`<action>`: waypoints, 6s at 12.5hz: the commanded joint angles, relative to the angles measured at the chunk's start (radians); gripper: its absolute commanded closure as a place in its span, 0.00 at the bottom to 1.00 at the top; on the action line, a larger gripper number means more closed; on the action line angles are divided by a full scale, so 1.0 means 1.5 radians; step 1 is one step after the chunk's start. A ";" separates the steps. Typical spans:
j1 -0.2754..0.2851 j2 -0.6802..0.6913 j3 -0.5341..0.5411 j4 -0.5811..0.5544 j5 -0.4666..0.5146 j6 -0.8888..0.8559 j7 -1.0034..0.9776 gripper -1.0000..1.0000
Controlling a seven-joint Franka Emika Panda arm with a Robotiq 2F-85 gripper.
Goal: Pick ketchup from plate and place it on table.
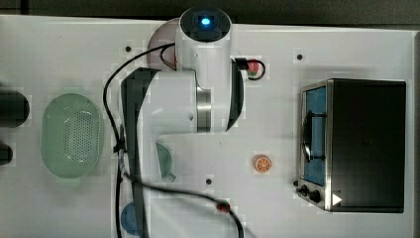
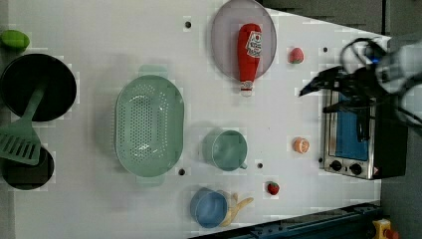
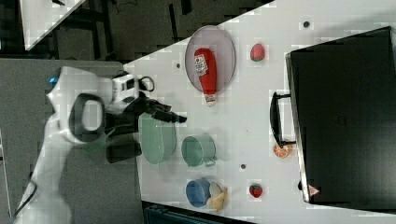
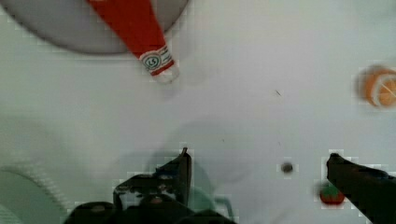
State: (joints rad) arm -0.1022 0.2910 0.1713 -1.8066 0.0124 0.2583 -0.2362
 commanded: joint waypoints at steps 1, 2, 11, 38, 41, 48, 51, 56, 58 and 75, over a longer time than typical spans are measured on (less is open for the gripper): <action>0.016 0.018 0.005 0.013 0.001 0.085 -0.164 0.00; 0.018 0.040 0.005 0.013 0.000 0.116 -0.186 0.00; 0.038 0.230 0.004 0.066 -0.054 0.354 -0.228 0.00; -0.004 0.155 0.001 0.180 0.002 0.224 -0.204 0.40; -0.035 0.072 -0.005 0.095 0.002 0.204 -0.204 0.40; -0.054 -0.095 -0.032 -0.187 0.000 0.270 -0.198 0.40; -0.054 -0.114 -0.045 -0.298 0.000 0.336 -0.198 0.40; -0.052 -0.068 -0.048 -0.399 0.000 0.446 -0.197 0.40; -0.052 -0.030 -0.047 -0.395 0.000 0.457 -0.197 0.40; -0.052 -0.213 -0.018 -0.074 0.002 0.038 0.166 0.00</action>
State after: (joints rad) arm -0.1836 -0.0134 0.1410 -1.9434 0.0100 0.3694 -0.0861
